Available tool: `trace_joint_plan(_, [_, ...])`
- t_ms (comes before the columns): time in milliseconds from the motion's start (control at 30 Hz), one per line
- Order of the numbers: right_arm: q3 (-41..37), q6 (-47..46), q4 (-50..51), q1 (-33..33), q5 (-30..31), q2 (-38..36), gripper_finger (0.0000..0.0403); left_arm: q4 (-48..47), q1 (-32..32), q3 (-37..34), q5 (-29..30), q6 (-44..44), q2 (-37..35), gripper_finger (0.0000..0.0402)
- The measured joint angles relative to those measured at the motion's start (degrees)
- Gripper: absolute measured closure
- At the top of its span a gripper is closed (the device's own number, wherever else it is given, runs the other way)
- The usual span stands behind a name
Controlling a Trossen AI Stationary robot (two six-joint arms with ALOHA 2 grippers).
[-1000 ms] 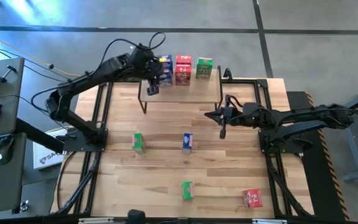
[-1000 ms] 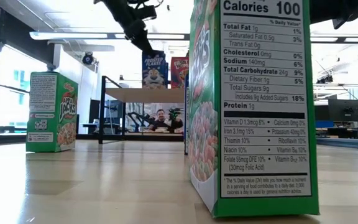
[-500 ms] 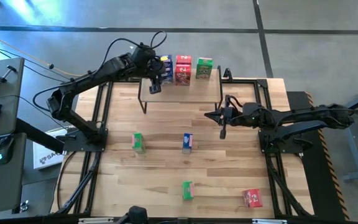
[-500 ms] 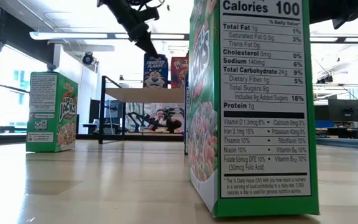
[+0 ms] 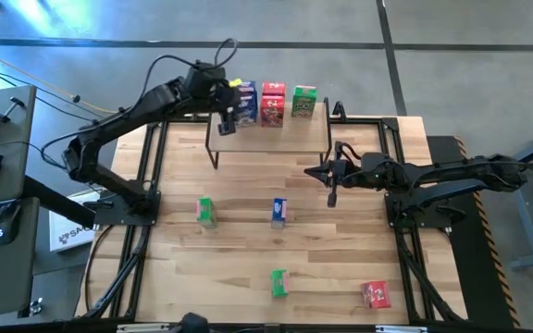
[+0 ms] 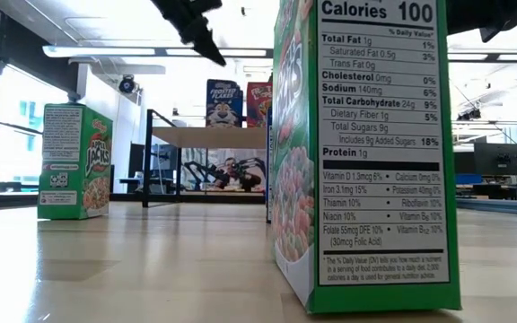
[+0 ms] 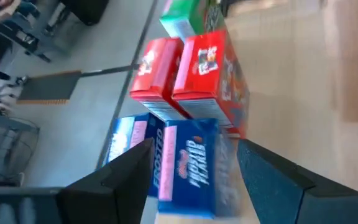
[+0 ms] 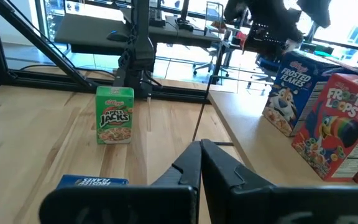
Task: Stack cereal on shelf
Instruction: Put the top blue cereal box aligned with the other blue cereal box on the shelf
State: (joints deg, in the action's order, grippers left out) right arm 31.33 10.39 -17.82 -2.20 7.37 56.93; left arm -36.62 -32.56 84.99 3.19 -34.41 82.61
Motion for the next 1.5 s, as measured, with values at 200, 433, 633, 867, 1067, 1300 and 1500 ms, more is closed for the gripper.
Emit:
trace_joint_plan(200, [0.0,0.11,0.44,-0.02,-0.08,0.0,0.0402,-5.98,-1.15,-4.64,-2.41,8.91,-4.43,0.0238])
trace_joint_plan(433, [0.0,0.11,0.87,0.0,-0.08,0.0,0.0402,7.1,-3.94,-17.5,2.48,15.62,-5.54,0.0358])
trace_joint_plan(633, [0.0,0.11,0.88,-0.02,-0.08,0.0,0.0402,17.0,-3.91,-21.97,2.03,16.34,-5.59,0.0399])
trace_joint_plan(867, [0.0,0.03,0.87,0.0,-0.08,0.0,0.0402,18.82,-4.92,-22.51,2.07,16.87,-5.64,0.0393])
trace_joint_plan(1067, [0.0,-0.04,0.88,-0.01,-0.07,0.0,0.0402,18.67,-6.32,-22.51,2.03,17.0,-6.45,0.0392])
trace_joint_plan(1300, [0.0,-0.07,1.33,-0.02,-0.06,0.0,0.0402,11.77,-5.89,-26.27,-7.15,21.01,-10.95,0.0392])
trace_joint_plan(1500, [0.0,-0.04,1.29,-0.02,-0.06,0.0,0.0402,30.89,-3.15,-34.66,-7.23,26.13,-10.16,0.0392])
